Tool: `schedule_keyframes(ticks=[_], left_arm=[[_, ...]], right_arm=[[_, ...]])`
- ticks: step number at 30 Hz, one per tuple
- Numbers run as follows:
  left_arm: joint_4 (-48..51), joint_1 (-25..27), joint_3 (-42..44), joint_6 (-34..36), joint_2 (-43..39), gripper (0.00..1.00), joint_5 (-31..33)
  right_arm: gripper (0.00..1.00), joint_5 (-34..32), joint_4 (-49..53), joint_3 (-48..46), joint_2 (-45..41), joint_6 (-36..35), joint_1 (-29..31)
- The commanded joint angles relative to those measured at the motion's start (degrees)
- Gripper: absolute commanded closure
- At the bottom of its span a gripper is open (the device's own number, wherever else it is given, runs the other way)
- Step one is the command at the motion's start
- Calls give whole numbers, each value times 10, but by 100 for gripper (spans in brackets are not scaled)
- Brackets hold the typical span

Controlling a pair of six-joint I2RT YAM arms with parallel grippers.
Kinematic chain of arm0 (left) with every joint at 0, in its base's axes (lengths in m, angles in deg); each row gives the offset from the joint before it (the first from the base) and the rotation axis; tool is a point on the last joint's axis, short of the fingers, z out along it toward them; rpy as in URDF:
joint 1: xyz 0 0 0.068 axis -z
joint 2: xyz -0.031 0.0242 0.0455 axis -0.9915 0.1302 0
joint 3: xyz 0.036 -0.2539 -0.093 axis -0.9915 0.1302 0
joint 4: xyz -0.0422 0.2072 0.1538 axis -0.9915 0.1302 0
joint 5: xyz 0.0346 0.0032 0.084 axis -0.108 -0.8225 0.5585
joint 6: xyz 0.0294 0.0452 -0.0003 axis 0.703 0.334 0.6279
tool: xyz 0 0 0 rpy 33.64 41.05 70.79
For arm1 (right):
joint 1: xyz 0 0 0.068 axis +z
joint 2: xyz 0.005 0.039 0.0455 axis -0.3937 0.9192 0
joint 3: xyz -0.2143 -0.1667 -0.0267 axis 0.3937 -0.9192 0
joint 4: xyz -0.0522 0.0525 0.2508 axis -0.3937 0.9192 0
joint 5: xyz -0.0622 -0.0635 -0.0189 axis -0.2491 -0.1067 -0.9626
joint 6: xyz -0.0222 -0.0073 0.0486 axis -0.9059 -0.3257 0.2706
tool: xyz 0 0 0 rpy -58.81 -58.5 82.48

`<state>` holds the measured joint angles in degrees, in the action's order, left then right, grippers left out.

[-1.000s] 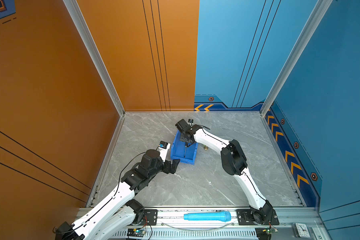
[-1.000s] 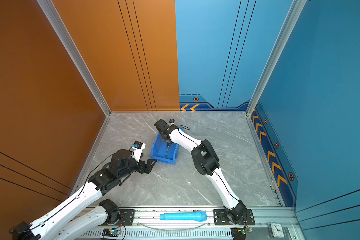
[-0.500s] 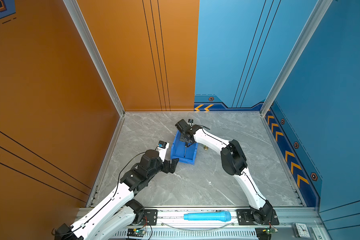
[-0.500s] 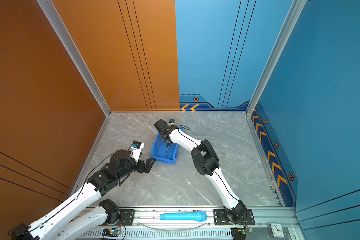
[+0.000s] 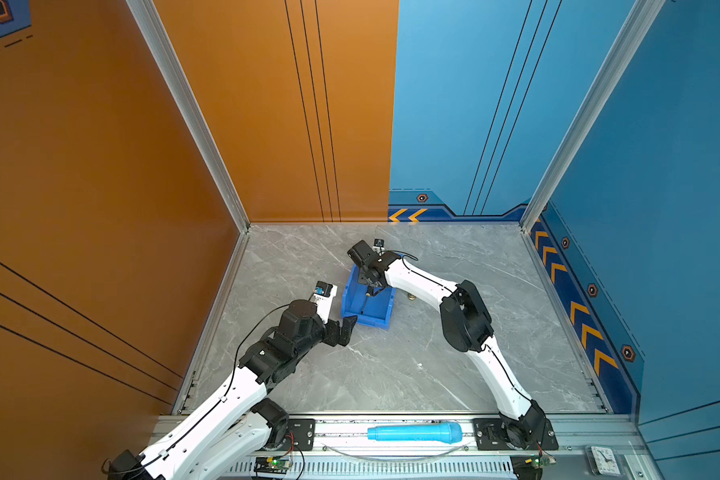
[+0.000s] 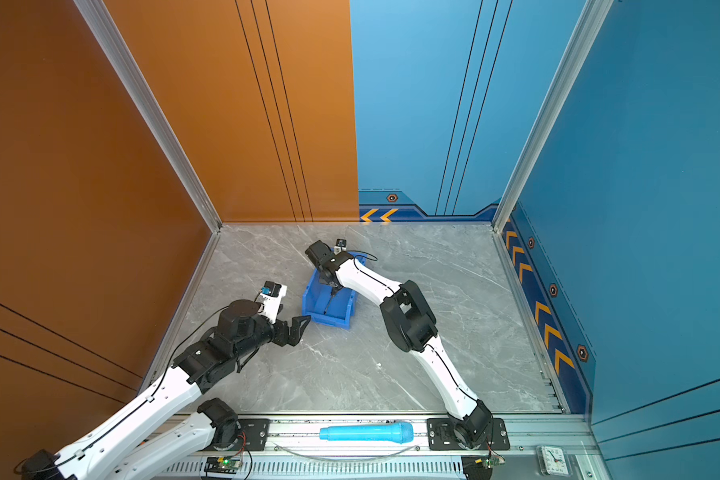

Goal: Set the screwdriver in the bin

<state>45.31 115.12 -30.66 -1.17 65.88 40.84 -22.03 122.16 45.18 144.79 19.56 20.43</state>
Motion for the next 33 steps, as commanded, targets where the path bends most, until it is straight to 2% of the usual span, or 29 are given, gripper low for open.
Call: schedule_keyframes(ticks=[1,12,17,21,24,31,33], left_arm=[[2,2,3,10,-10,2,18],[21,4,1,4,-19,2,68],[38,-2,-1,-10,-20,2,123],[39,-9,3,-15,-27,2,135],[44,-14,6,-31,-31,2,152],[38,-30,32,-53,-44,2,220],[36,-37,40,-54,-45,2,249]], right_arm=[[57,-30,-1,0,-37,-8,4],[42,-72,-7,-37,-153,-76,17],[28,-107,-33,-135,-271,-130,32],[16,-136,-35,-223,-358,-172,36],[0,-169,-40,-298,-435,-198,40],[0,-256,-54,-484,-609,-227,29],[0,-259,-54,-535,-657,-227,9]])
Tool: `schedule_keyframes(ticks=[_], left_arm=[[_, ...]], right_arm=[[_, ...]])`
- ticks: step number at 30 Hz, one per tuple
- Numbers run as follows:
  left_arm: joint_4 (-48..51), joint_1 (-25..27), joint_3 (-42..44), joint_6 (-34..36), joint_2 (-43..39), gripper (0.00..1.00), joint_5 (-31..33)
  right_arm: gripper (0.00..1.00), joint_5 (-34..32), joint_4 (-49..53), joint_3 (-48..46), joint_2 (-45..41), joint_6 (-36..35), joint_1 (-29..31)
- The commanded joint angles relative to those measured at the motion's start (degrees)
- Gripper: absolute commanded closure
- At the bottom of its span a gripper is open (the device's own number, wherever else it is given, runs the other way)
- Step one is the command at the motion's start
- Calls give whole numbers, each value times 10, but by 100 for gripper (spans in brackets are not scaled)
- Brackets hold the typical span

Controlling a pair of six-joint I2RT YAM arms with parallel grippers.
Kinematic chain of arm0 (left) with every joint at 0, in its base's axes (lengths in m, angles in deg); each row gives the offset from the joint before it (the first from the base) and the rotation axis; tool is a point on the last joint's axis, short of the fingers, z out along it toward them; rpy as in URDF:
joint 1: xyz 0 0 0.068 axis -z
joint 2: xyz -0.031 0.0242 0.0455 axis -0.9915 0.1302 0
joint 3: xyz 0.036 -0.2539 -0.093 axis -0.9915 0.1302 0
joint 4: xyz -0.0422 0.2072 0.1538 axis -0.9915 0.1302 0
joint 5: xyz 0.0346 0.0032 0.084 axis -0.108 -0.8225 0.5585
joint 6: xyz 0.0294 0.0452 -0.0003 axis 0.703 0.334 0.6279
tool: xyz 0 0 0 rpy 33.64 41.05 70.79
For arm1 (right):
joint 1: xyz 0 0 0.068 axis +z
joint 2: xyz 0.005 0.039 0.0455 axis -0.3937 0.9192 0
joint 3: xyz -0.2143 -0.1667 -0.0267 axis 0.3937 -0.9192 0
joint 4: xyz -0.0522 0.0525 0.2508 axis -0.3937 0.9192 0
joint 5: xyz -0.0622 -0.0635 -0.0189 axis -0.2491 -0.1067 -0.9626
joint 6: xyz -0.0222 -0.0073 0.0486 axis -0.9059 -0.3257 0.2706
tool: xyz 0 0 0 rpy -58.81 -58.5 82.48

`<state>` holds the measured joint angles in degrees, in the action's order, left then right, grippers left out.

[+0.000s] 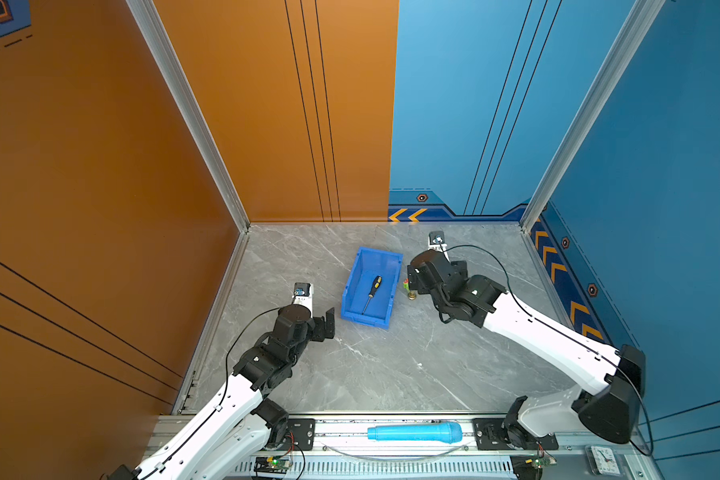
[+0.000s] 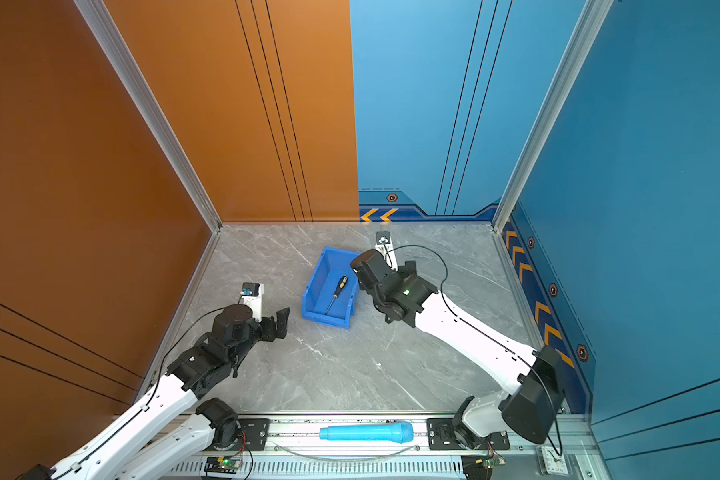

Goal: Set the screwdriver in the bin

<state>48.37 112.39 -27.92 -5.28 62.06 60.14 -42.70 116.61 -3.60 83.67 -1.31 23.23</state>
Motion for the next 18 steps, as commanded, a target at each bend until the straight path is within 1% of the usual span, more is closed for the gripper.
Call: schedule_keyframes(ticks=[1,4,8,12,16,18], left_arm=[[1,-13,18,-13,-9,2,65],[-7,-27,27,-11,-16,2,74],[-13,-40,28,-2,-18,2,62],[-13,-41,34,10,-28,2,59],[-7,-46,43,22,-49,2,74],[-9,-51,50,38,-61,2,83]], right_arm=[[0,-43,2,-73,-72,-15,-36],[0,-5,0,-135,-142,-7,-102],[0,40,-3,-183,-206,-23,-175],[0,77,-11,-212,-239,-46,-237],[0,148,-28,-243,-259,-49,-322],[0,166,-42,-262,-265,-49,-353]])
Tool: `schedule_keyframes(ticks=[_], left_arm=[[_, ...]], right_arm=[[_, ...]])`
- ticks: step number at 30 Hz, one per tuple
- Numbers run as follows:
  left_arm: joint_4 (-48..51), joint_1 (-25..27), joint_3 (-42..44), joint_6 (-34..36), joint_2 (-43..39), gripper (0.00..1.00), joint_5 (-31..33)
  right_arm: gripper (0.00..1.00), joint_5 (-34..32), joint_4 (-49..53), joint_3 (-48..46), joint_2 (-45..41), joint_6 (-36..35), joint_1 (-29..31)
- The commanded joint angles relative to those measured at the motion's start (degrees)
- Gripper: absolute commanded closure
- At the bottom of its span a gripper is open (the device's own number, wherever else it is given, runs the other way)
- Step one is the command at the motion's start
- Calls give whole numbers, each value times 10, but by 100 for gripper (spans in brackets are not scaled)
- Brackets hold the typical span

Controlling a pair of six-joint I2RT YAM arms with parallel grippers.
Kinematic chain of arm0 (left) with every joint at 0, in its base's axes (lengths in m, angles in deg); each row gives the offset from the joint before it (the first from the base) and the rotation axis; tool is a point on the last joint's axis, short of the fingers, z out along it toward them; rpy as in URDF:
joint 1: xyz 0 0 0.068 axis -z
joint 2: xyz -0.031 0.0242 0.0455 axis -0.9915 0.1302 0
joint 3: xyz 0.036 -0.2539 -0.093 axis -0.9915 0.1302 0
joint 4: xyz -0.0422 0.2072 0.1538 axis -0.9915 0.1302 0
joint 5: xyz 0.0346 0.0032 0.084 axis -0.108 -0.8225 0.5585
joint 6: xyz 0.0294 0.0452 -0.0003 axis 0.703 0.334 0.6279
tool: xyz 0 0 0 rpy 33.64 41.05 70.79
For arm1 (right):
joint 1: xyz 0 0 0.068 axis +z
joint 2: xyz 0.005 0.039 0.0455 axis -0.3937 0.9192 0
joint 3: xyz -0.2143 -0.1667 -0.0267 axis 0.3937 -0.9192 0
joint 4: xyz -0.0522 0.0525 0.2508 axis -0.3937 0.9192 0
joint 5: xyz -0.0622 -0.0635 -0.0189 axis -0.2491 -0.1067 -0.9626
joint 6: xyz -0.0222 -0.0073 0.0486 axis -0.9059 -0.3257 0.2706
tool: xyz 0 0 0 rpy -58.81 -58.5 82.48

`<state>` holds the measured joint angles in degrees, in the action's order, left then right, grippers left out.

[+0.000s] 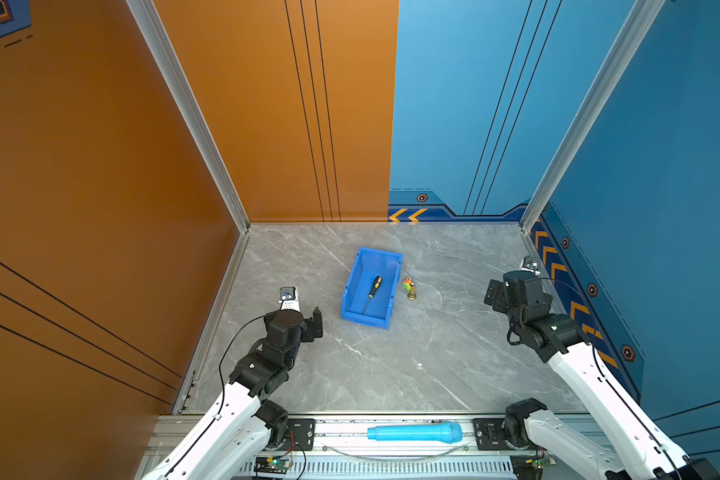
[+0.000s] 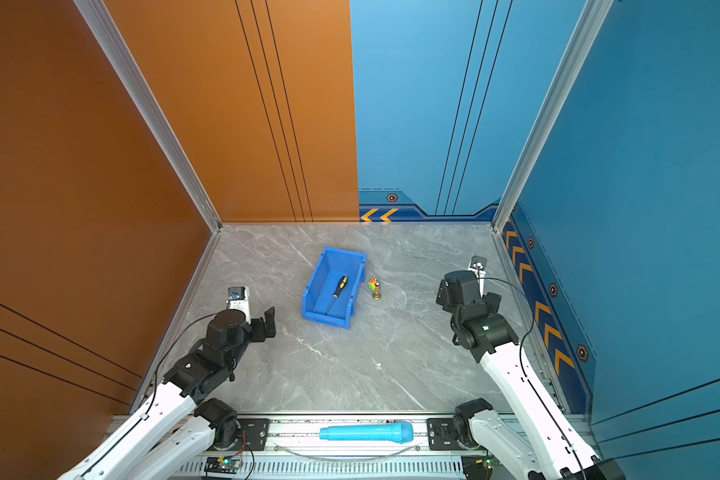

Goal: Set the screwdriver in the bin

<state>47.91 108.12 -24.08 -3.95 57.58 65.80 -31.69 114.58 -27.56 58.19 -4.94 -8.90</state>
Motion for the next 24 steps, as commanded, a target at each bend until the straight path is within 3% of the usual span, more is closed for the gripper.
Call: schedule_keyframes(ticks=[1,5,9,12,14,19,24], left_arm=[[-3,-12,14,37,-21,2,34],[0,-43,22,69,-23,2,61],[-5,-84,40,87,-12,2,44],[-26,-103,62,90,-9,2,35],[-53,-113,79,92,-7,2,35],[-138,-137,113,90,24,2,22],[-240,-148,141,95,83,2,5]], right_arm=[[0,60,-30,-32,-12,-13,-46],[0,33,-84,-94,-30,-15,-89],[0,106,-227,-216,-118,-66,-138],[0,166,-324,-308,-186,-162,-142],[0,175,-340,-341,-215,-187,-142],[0,208,-353,-374,-212,-197,-143],[0,204,-442,-399,-157,-173,-141]])
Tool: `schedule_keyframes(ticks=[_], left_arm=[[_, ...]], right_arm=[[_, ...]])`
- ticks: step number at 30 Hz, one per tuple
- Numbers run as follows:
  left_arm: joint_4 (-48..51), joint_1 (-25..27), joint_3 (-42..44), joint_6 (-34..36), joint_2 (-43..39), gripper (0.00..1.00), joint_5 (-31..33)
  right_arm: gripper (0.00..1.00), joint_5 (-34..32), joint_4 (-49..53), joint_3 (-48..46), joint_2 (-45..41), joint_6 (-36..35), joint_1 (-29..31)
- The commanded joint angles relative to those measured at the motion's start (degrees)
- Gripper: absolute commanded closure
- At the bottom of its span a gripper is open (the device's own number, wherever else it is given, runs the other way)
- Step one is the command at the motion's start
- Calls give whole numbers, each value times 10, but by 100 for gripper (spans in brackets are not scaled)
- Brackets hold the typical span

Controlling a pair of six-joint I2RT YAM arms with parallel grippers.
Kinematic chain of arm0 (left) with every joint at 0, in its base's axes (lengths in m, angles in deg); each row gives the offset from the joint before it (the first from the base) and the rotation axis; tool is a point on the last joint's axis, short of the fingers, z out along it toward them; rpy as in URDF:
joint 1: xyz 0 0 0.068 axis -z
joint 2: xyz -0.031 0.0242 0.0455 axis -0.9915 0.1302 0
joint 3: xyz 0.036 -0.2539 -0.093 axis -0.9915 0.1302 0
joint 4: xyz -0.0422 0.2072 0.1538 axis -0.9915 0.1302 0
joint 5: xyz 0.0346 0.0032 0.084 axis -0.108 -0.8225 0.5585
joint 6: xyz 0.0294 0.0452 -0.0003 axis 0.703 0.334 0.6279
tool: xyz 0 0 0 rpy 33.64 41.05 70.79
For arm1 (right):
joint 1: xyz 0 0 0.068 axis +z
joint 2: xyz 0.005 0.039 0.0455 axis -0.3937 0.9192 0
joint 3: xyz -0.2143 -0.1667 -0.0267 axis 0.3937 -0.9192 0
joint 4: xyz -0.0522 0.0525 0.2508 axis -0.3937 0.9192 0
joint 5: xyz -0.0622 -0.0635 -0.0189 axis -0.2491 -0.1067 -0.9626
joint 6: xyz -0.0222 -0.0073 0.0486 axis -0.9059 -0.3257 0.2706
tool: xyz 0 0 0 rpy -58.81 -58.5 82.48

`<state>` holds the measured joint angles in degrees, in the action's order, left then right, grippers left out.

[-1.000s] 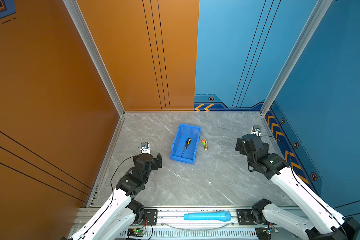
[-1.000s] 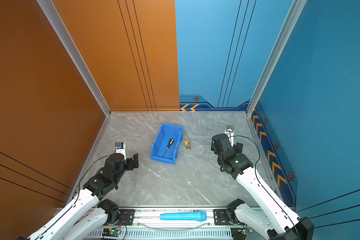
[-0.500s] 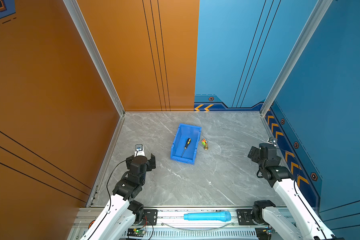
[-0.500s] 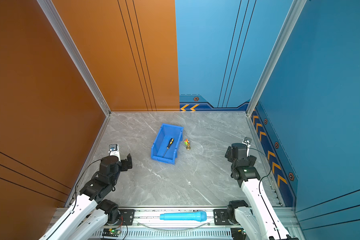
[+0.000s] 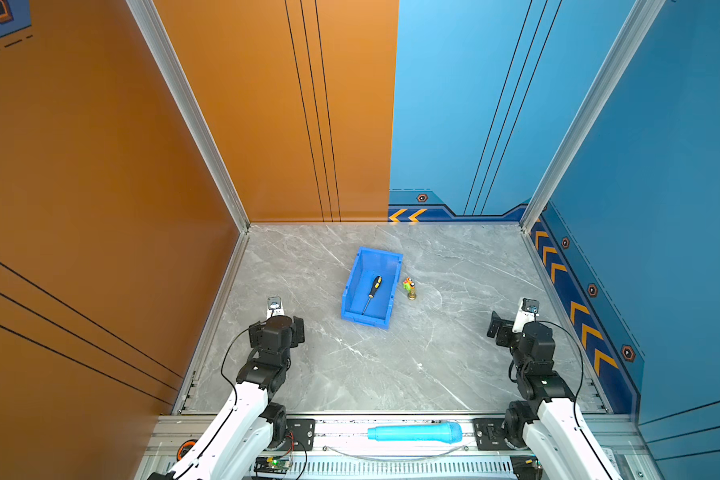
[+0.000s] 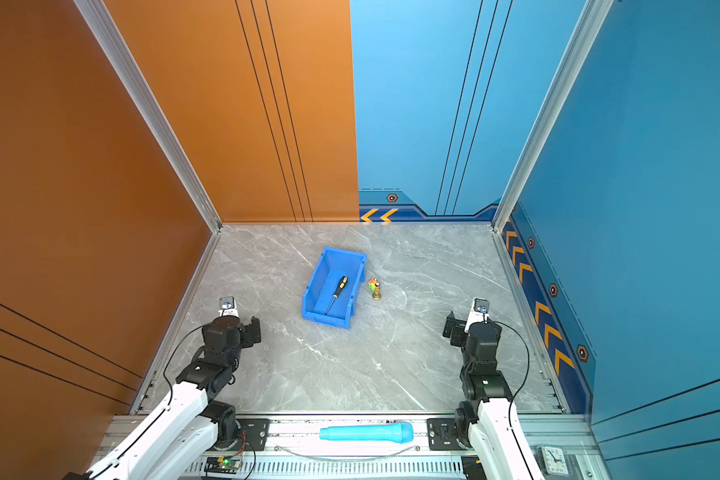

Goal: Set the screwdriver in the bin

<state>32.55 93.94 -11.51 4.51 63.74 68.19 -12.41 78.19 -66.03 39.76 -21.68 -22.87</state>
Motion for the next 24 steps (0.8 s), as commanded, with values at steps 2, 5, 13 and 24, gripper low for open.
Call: schedule_keyframes(ticks=[2,5,13,24], left_arm=[[-103,-12,5,19,53,2,-24],[-164,-20,0,40,103,2,-34],[-308,-48,-20,57,222,2,-78],[-419,-59,-76,87,361,2,-125]], right_arm=[[0,8,-104,-9,60,-12,-1],[0,23,-145,-3,111,-21,-2],[0,-1,-191,48,245,-5,15],[0,-17,-421,69,416,-16,36]])
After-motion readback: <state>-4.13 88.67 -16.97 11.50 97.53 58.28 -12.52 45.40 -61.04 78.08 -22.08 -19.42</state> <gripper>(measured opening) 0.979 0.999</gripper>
